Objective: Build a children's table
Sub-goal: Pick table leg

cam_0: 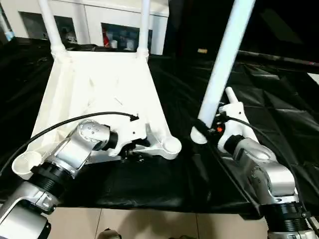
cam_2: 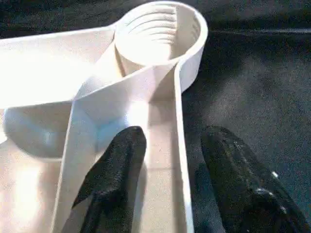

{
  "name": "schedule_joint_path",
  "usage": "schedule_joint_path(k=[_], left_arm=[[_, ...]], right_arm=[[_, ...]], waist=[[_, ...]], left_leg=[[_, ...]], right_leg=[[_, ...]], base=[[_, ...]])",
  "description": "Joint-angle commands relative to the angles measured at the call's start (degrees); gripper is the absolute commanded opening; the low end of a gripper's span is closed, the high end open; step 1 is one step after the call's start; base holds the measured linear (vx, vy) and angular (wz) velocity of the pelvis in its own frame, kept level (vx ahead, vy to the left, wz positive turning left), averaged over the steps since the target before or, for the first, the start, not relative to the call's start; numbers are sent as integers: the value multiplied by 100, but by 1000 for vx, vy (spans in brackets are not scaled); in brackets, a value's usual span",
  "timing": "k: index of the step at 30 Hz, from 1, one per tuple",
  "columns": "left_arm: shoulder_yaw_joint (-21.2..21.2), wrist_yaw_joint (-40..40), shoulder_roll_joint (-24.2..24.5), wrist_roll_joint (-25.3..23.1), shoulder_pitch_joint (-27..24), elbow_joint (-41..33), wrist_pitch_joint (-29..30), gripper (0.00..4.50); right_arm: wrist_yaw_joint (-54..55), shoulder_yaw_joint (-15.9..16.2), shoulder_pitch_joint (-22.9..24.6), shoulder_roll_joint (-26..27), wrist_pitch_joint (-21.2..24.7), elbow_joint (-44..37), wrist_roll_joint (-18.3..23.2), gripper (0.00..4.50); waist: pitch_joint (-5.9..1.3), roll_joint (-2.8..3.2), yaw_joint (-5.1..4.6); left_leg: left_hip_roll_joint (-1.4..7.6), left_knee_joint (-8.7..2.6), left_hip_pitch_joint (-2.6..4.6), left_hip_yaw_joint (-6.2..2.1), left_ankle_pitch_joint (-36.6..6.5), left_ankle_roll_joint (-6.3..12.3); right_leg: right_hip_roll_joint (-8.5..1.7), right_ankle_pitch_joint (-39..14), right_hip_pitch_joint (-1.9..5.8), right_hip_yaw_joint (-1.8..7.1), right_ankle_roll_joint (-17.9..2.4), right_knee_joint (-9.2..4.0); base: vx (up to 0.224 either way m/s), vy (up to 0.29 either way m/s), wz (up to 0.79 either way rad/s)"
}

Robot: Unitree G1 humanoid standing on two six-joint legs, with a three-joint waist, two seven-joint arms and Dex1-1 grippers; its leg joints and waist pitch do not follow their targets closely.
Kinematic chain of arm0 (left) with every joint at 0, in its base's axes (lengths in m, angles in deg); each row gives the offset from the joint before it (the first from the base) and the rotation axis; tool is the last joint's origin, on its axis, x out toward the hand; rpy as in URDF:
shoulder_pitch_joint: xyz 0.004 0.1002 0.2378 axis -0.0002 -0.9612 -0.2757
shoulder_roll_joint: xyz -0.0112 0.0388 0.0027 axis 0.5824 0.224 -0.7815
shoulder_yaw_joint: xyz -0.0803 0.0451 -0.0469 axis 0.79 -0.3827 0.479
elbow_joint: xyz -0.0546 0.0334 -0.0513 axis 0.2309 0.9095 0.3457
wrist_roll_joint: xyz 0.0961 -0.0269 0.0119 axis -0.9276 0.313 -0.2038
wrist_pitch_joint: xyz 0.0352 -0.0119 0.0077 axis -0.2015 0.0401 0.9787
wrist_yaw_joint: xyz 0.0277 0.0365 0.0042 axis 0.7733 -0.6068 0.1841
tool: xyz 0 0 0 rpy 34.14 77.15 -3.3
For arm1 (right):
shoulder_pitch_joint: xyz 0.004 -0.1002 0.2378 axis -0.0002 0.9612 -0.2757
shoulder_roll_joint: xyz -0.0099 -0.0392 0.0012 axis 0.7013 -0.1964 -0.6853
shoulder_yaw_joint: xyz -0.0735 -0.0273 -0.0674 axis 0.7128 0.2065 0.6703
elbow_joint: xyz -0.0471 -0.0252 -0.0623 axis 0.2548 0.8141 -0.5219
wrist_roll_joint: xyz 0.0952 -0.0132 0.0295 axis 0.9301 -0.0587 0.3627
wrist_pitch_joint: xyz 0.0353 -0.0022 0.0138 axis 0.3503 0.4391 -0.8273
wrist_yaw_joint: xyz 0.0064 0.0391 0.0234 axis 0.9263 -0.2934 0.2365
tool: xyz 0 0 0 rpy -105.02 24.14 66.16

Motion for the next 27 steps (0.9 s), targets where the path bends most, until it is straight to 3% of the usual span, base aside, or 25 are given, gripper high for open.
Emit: schedule_joint_path(k=[1,5,13,21,27], left_arm=[[3,-34,9,-101,84,38,-14,185],[86,-112,-1,-139,96,139,15,154],[178,-132,85,-130,72,190,81,66],[238,-199,115,-139,-21,128,185,2],[206,11,-146,-179,1,241,52,0]], right_arm=[[-2,-19,7,-56,-73,-167,-18,192],[-30,-7,-31,-50,-77,-125,-35,192],[-73,28,-71,-29,-96,-76,-49,191],[-151,47,-112,-12,-80,-75,-31,191],[-896,-22,-222,80,591,-476,945,191]], waist=[[-426,156,-4],[-421,154,1],[-424,151,6],[-410,135,1],[-411,145,-1]], left_leg=[[61,-412,100,16,-1472,-380],[61,-414,100,11,-1512,-380],[62,-413,100,14,-1441,-356],[66,-421,99,6,-1578,-358],[75,-424,103,-1,-1640,-274]], right_leg=[[-312,-1128,259,155,-934,-407],[-324,-1351,250,160,-877,-425],[-322,-1215,249,157,-916,-407],[-333,-1568,233,160,-843,-438],[-324,-1454,242,160,-898,-436]], base=[[0,0,0],[0,0,0],[0,0,0],[0,0,0],[0,0,0]])
